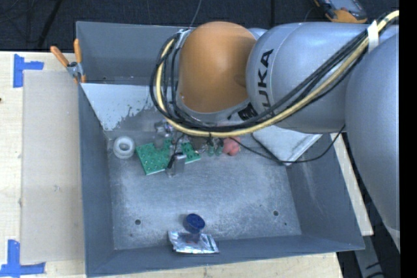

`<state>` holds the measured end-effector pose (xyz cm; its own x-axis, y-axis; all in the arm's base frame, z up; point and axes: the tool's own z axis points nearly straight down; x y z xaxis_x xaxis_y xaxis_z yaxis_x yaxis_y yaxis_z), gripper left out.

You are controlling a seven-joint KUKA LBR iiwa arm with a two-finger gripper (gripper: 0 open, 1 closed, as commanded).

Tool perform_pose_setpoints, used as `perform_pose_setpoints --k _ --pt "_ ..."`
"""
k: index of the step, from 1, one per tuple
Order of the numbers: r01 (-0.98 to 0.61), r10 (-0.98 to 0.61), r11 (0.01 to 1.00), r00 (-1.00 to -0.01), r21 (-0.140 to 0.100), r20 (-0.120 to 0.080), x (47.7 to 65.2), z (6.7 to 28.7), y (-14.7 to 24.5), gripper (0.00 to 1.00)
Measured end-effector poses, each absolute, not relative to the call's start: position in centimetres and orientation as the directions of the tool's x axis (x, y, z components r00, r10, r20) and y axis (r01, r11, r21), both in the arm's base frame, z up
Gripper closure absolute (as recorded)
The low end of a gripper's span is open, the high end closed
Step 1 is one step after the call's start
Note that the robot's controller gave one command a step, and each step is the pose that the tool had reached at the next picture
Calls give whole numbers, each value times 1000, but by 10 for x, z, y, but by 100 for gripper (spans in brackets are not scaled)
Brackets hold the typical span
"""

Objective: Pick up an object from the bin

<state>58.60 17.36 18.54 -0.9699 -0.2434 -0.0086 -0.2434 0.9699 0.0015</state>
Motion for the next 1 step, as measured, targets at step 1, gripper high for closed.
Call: perform_pose_setpoints --k 1 --pt "-506 -506 863 -863 -3 -5 570 271 111 100"
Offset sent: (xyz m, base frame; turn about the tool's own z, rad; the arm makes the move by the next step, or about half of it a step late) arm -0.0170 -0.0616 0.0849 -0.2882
